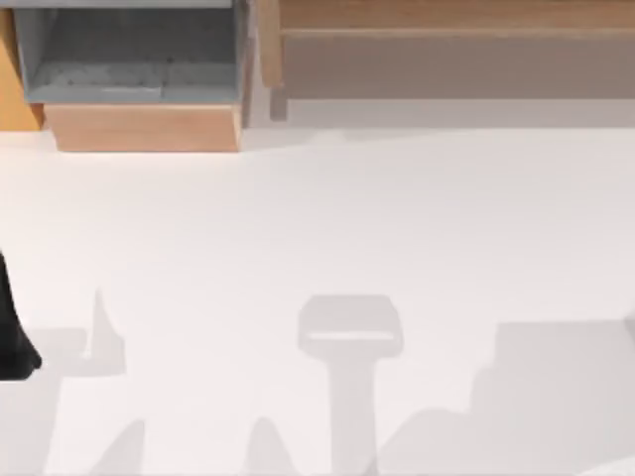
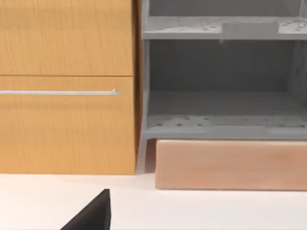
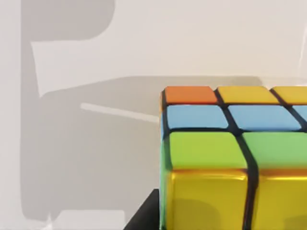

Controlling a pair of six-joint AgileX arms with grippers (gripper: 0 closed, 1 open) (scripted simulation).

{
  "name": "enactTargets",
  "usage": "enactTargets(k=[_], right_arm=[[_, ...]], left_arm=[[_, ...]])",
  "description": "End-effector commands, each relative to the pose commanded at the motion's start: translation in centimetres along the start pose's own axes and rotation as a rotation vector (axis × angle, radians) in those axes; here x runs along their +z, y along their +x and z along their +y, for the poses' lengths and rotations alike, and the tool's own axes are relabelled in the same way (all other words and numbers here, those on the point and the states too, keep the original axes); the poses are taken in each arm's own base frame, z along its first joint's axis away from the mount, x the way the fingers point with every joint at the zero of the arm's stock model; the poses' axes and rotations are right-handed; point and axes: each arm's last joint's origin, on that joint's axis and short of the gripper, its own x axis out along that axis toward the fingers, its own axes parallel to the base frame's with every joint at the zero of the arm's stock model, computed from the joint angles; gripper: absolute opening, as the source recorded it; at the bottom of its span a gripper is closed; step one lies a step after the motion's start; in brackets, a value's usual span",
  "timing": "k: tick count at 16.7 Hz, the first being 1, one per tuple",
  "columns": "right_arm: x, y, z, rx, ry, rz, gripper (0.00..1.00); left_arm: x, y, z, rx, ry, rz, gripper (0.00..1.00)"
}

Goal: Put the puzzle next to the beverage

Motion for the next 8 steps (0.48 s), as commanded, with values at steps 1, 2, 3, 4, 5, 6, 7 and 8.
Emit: enactTargets(k=[1,2,3,4,5,6,7,8], right_arm=[[0.00,0.00,0.00,0.000,0.000,0.000,0.00],[0.00,0.00,0.00,0.000,0.000,0.000,0.00],[0.00,0.00,0.00,0.000,0.000,0.000,0.00],[0.00,0.00,0.00,0.000,0.000,0.000,0.08],[0.00,0.00,0.00,0.000,0.000,0.000,0.15],[0.00,0.00,0.00,0.000,0.000,0.000,0.23],[0.00,0.00,0.00,0.000,0.000,0.000,0.30],[0.00,0.00,0.00,0.000,0.000,0.000,0.38]], left_arm=[[0.00,0.00,0.00,0.000,0.000,0.000,1.00],[0.00,0.00,0.00,0.000,0.000,0.000,1.00],[0.00,0.00,0.00,0.000,0.000,0.000,1.00],[0.00,0.00,0.00,0.000,0.000,0.000,1.00],[0.00,0.00,0.00,0.000,0.000,0.000,1.00],[0.00,0.00,0.00,0.000,0.000,0.000,1.00],[0.00,0.00,0.00,0.000,0.000,0.000,1.00],[0.00,0.00,0.00,0.000,0.000,0.000,1.00]])
